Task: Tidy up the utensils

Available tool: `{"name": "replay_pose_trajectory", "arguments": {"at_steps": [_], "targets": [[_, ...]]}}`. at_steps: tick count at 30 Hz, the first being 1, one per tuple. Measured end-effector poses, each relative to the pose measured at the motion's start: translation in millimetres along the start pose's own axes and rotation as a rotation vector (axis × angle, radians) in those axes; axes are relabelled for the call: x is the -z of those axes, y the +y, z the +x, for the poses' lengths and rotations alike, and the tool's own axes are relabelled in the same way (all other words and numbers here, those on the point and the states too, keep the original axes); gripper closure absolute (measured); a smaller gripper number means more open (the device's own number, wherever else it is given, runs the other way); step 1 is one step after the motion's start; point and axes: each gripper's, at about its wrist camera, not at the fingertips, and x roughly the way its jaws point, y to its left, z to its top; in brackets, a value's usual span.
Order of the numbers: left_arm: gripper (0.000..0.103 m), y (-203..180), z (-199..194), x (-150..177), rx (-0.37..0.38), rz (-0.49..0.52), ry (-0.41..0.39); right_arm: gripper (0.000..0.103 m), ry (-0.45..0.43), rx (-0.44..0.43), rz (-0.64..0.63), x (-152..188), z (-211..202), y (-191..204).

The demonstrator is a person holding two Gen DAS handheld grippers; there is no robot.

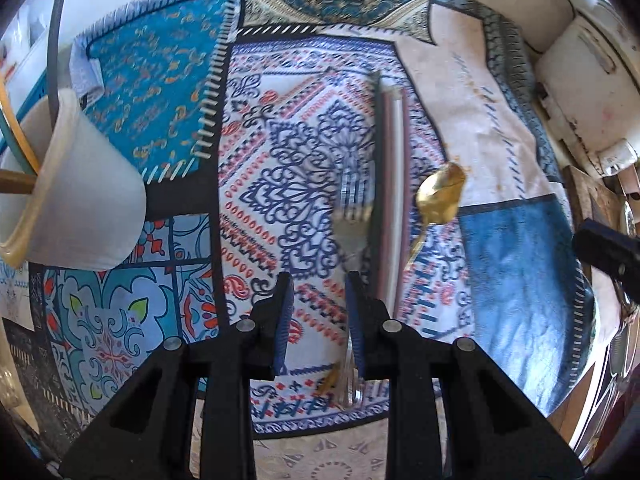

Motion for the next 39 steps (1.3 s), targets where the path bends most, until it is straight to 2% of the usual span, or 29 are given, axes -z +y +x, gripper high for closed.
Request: {"name": "replay_pose_trajectory", "arguments": {"at_steps": [8, 17, 20, 21, 22, 25, 29, 33, 36, 39], "targets": [[0.078, -4.2, 11.9, -7.6, 0.049, 0.033, 0.016, 0.076, 0.068, -0.025, 0.005, -4.0, 31.4, 10.2], [0.078, -25.2, 17.2, -13.3, -0.034, 0.152, -0.002, 0.076, 0.119, -0.053, 0.06, -14.8, 57.2, 2.7], [0.082, -27.4, 19.5, -16.4, -0.042, 0.191, 0.006, 0.076, 0.15, -0.065, 0.073, -18.3, 69.6, 2.1], [0.087, -25.6, 19.3, -17.0, -0.04, 0.194, 0.011, 0.076, 0.154, -0.067, 0.073, -19.0, 72.2, 3.1], [0.093, -22.8, 19.2, -17.1, -0.038, 0.193, 0.014, 0.076, 0.157, -0.069, 0.071, -20.2, 75.0, 4.5], [0.097, -8.6, 16.1, -14.7, 0.004, 0.154, 0.028, 0.076, 0.171, -0.086, 0.067, -23.7, 82.6, 11.9], [0.097, 6.0, 12.8, -10.5, 0.046, 0.093, 0.035, 0.066, 0.144, -0.073, 0.041, -26.9, 85.7, 28.6], [0.097, 16.5, 7.5, -2.2, 0.063, 0.054, 0.037, 0.064, 0.08, -0.014, 0.007, -24.6, 86.9, 41.5], [0.097, 21.6, 4.4, 4.1, 0.078, 0.034, 0.04, 0.073, 0.037, 0.039, -0.021, -21.0, 86.7, 45.6], [0.097, 22.3, 3.3, 8.2, 0.096, 0.026, 0.044, 0.079, 0.027, 0.044, -0.035, -19.9, 86.0, 43.0]]}}
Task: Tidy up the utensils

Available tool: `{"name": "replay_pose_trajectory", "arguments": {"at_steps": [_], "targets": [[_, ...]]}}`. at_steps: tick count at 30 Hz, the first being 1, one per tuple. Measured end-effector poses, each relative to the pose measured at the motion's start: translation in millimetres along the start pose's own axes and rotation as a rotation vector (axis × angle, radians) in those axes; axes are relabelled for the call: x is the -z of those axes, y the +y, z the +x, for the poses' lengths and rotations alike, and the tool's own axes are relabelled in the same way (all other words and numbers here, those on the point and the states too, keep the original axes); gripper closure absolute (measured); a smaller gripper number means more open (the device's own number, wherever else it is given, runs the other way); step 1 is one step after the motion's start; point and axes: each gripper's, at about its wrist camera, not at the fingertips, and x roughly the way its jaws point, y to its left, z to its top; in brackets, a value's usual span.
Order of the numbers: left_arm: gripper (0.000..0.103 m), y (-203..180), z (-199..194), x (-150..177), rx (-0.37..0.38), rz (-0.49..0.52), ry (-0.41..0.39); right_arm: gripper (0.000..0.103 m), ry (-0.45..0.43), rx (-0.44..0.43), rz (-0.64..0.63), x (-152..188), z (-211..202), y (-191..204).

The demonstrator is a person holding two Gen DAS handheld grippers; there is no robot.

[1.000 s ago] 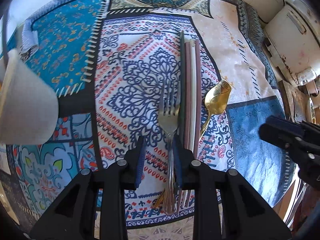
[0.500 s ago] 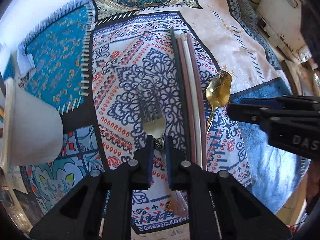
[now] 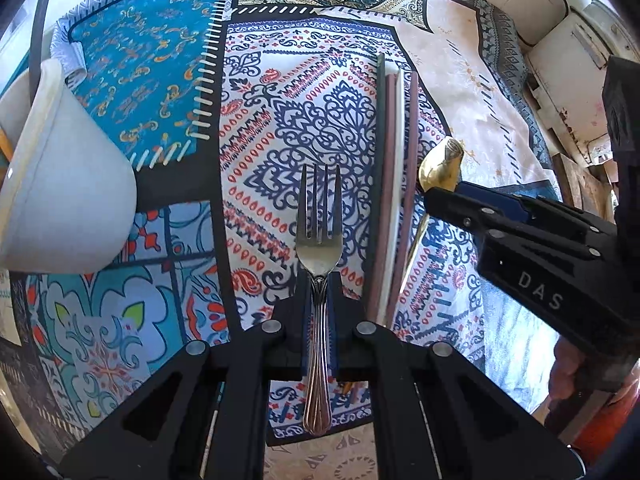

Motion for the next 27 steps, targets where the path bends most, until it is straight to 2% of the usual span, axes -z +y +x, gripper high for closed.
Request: {"name": "replay_pose_trajectory", "arguments": {"at_steps": [2, 4, 6, 8, 11, 12, 14, 16, 27], "targets": [[0.097, -0.3, -2.8, 5.5, 0.008, 0.003, 0.005, 0.101, 0.01, 0.042, -0.028, -0.1, 0.7, -2.3], [0.097, -4.3, -1.2, 5.8, 0.022, 0.004, 0.013, 0.103, 0.027, 0.011, -0.03, 0.8, -0.1, -10.4], [0.097, -9.8, -0.2, 6.0, 0.011, 0.028, 0.015, 0.103, 0.045, -0.008, -0.015, 2.2, -1.6, -19.7], [0.097, -15.6, 1.7, 3.9, -0.008, 0.055, 0.015, 0.102, 0.059, 0.022, -0.013, 1.1, -3.0, -24.7], [0.094, -19.0, 4.5, -0.7, -0.018, 0.065, 0.01, 0.096, 0.068, -0.034, 0.054, 1.1, -7.4, -37.6], [0.09, -18.5, 4.6, -1.8, -0.016, 0.064, 0.007, 0.094, 0.068, -0.052, 0.075, 1.6, -9.2, -41.3], [0.08, -18.6, 6.0, -7.2, -0.019, 0.052, -0.005, 0.083, 0.058, -0.054, 0.099, 0.2, -10.8, -44.2], [0.066, -18.9, 9.0, -14.3, -0.024, 0.04, -0.016, 0.081, 0.06, -0.043, 0.107, -1.3, -10.2, -44.4], [0.064, -26.7, 17.7, -39.1, -0.069, 0.028, -0.077, 0.081, 0.063, -0.072, 0.157, 2.5, -12.6, -47.6]]}}
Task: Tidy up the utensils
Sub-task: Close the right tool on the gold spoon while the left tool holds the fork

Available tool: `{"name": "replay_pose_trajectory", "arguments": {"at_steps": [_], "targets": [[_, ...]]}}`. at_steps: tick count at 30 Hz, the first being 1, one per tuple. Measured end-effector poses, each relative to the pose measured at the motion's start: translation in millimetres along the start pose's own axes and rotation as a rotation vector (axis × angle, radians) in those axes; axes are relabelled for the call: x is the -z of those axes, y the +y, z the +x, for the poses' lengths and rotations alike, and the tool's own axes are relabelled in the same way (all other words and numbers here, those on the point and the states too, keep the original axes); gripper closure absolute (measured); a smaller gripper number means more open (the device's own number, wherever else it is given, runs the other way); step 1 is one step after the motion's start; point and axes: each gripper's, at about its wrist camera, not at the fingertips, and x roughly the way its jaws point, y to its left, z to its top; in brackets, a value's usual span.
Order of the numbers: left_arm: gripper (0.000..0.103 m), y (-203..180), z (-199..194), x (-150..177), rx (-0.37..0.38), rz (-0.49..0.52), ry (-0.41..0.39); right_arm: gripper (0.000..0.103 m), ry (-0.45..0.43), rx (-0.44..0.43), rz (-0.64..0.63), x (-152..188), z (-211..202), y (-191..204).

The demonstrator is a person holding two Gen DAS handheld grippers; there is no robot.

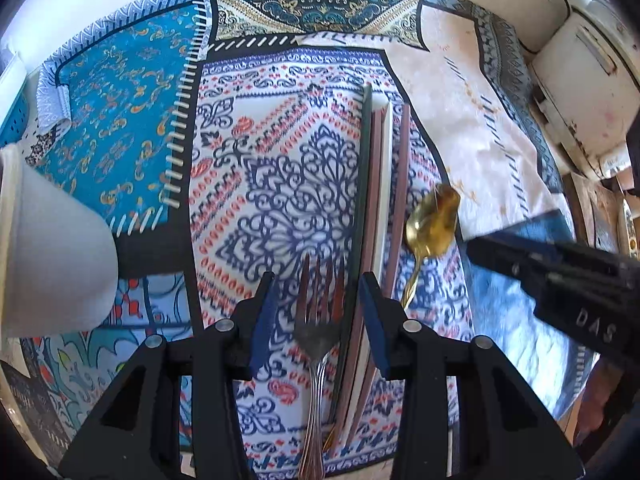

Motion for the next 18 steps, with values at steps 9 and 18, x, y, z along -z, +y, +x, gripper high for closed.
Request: {"name": "replay_pose_trajectory", "arguments": {"at_steps": [9, 18], "targets": [[0.082, 10.9, -0.6, -3.6, 0.002, 0.007, -0.007, 0.08, -0.005, -0.037, 0.052, -14.8, 14.7, 17.5], [0.082, 29.0, -14.9, 14.8, 0.007, 0.002, -0.034, 0.067, -0.07, 0.052, -0.013, -22.2, 21.7, 46.1]]}}
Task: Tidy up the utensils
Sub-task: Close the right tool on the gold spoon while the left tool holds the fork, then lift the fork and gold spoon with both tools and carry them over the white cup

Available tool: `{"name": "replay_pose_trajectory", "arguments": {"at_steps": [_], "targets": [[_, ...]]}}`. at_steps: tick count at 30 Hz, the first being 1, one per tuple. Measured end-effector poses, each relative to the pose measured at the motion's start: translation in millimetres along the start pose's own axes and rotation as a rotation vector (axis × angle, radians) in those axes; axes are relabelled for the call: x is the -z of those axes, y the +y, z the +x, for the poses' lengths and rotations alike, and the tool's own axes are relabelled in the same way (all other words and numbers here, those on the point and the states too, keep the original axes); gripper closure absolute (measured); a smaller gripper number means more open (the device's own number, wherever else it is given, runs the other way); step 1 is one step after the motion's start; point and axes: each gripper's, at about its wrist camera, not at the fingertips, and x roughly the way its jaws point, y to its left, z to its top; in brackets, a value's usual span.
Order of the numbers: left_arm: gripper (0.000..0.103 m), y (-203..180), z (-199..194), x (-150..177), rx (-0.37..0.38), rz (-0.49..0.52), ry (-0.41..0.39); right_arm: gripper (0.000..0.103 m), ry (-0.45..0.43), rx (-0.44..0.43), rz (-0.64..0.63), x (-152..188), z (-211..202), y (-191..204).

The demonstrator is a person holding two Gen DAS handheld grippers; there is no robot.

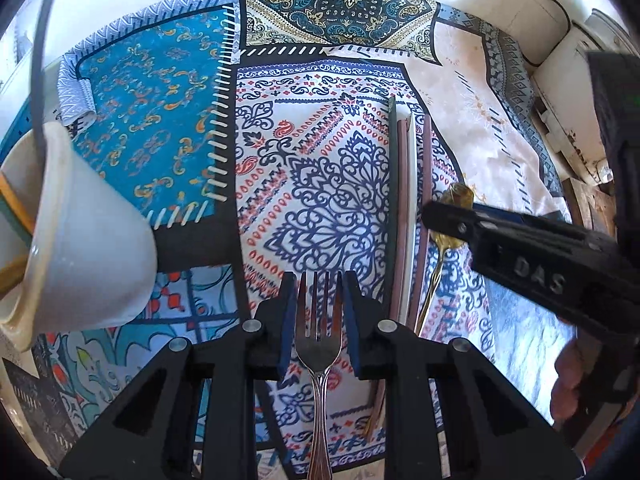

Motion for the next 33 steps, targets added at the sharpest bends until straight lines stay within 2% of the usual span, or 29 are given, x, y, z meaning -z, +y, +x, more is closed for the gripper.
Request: {"name": "replay_pose_trajectory", "arguments": {"at_steps": [4, 6, 8, 10, 17, 23, 33], "targets": [[0.082, 0.2, -1.5, 5.0, -0.002, 0.005, -0.01, 0.067, -0.029, 0.003, 0.047, -0.6, 0.0, -3.2], [0.082, 1.6, -2.0, 6.0, 0.009, 0.0, -0.012, 0.073, -0.053, 0.017, 0.065, -1.3, 0.5, -2.1], [0.082, 0.3, -1.9, 5.5, 0.012, -0.005, -0.016, 0.09, -0.068, 0.008, 0.077, -3.6, 2.2, -1.2], [0.082, -0.1, -2.8, 6.4, 0.014, -0.001, -0.021, 0.096, -0.056, -0.019, 0.084, -6.6, 4.1, 0.3], [0.082, -1.3, -11.9, 8.4, 0.025, 0.013, -0.048, 0.099, -0.049, -0.019, 0.044, -0.5, -5.9, 2.9], [0.082, -1.8, -20.8, 10.1, 0.025, 0.012, -0.064, 0.099, -0.056, -0.022, 0.041, 14.2, -27.8, -14.3], [0.082, -22.2, -47.6, 12.8, 0.03, 0.029, -0.136, 0.099, -0.163, -0.036, 0.034, 22.5, -85.4, -27.0]]}}
